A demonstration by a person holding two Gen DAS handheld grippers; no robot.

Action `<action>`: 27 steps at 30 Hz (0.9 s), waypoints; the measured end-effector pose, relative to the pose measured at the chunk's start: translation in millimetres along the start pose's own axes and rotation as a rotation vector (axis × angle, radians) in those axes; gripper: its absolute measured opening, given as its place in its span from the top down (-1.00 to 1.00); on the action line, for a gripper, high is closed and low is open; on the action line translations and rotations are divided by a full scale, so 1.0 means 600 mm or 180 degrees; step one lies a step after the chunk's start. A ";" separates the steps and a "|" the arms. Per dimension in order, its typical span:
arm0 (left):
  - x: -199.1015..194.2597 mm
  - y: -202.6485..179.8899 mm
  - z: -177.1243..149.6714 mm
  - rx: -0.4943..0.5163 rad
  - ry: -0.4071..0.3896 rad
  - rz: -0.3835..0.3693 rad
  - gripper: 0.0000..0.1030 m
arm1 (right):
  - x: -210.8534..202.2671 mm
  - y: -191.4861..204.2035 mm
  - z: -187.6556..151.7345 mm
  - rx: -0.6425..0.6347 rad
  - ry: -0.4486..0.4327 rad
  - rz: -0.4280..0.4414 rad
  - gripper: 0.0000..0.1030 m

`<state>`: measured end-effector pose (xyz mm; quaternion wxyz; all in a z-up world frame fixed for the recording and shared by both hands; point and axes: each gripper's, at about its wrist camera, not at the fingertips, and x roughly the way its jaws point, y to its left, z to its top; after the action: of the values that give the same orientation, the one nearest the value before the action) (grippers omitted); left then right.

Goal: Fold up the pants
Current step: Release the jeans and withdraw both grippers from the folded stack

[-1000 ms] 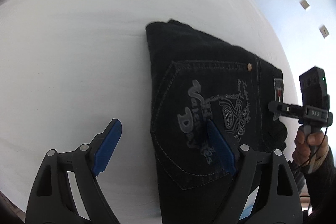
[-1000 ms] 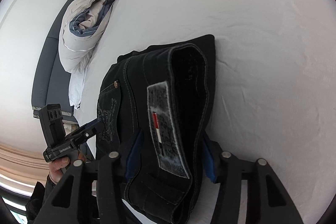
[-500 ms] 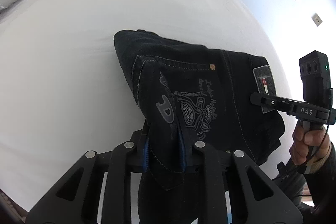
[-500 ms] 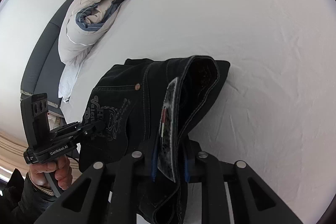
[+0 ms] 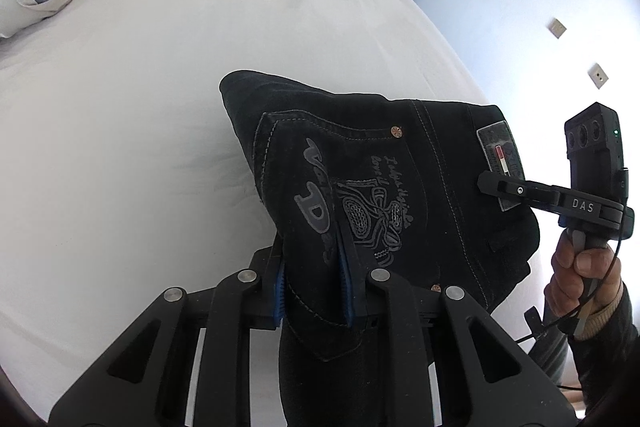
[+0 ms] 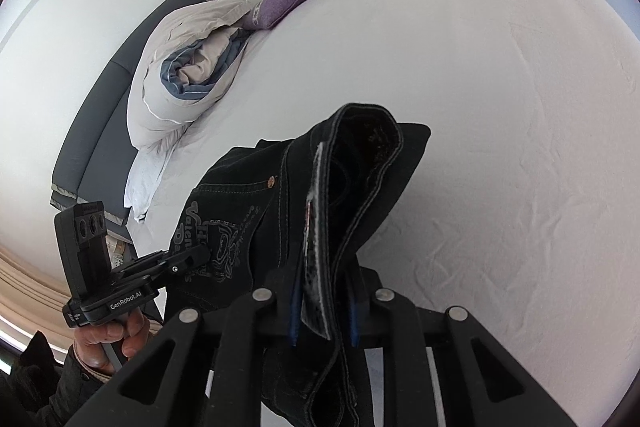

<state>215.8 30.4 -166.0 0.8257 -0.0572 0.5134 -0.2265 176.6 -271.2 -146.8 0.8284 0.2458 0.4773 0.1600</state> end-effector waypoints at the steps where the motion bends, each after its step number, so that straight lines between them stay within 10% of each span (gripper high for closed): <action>1: 0.016 0.004 0.001 -0.0018 0.0037 -0.0010 0.62 | 0.009 -0.012 0.005 0.0043 0.0035 0.0001 0.62; 16: 0.067 0.048 -0.050 -0.0115 0.0138 0.0276 -0.44 | 0.043 -0.131 -0.025 0.0573 0.0090 0.0213 -0.18; 23: -0.032 0.033 -0.102 0.0048 -0.0376 0.0817 -0.53 | -0.051 -0.124 -0.059 0.0523 -0.0213 -0.0063 -0.43; 27: -0.134 -0.043 -0.129 0.0194 -0.1004 0.1356 -0.93 | -0.112 -0.082 -0.090 0.0254 -0.0494 -0.0308 -0.56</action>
<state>110.2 52.6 -127.7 0.9259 0.0425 0.3719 -0.0513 97.7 -331.7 -149.2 0.8592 0.2669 0.4290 0.0812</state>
